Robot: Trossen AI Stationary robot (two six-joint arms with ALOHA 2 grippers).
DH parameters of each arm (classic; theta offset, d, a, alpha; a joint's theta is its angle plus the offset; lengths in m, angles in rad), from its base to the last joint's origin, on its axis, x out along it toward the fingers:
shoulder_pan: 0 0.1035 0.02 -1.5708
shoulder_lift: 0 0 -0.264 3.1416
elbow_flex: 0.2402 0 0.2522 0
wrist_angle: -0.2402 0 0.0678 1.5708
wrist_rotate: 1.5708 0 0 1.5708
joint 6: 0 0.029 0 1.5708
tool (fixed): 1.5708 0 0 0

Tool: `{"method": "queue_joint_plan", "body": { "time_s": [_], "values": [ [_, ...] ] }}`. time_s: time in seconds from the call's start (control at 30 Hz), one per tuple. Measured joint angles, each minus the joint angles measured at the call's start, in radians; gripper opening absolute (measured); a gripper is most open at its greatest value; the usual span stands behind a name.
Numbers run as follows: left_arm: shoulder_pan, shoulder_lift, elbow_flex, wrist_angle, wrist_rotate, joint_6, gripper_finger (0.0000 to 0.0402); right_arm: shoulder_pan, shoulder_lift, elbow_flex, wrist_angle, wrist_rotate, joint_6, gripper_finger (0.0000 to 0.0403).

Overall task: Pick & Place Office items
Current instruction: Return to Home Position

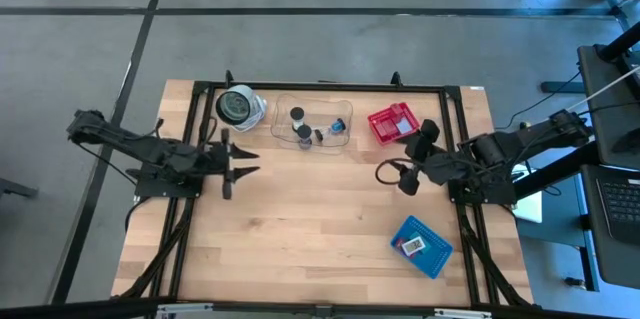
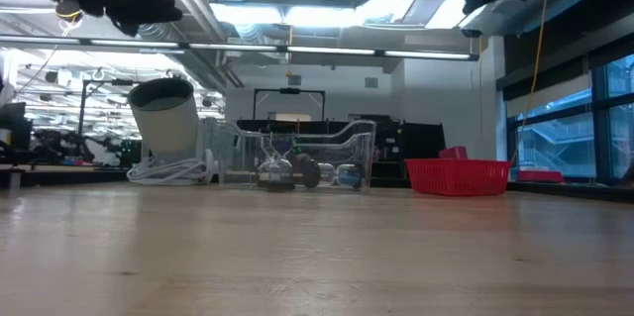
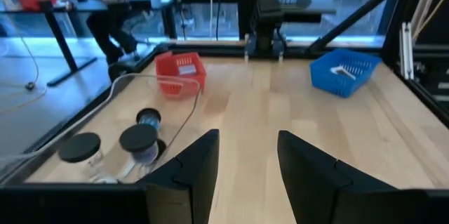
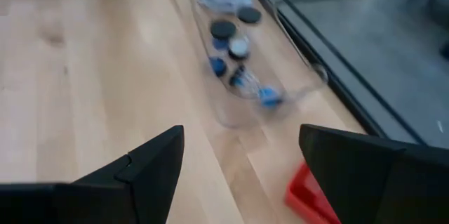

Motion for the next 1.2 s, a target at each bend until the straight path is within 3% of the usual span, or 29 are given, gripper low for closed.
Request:
{"method": "queue_joint_plan", "body": {
  "time_s": [0.23,0.53,0.93,1.2],
  "values": [
    [0.000,-0.005,-0.123,0.193,-0.003,0.013,0.0143,0.015,-0.023,-0.174,0.291,-0.051,-0.185,0.0285],
    [0.000,-0.005,-0.140,0.218,-0.082,0.009,0.0143,0.015,-0.118,-0.448,0.629,-0.079,-0.220,0.0285],
    [0.000,-0.004,-0.140,0.208,-0.184,-0.005,0.0143,0.015,-0.327,-0.632,0.764,-0.079,-0.236,0.0285],
    [0.000,-0.004,-0.140,0.183,-0.392,-0.074,0.0143,0.014,-0.397,-0.767,0.898,-0.061,-0.241,0.0285]
  ]
}}
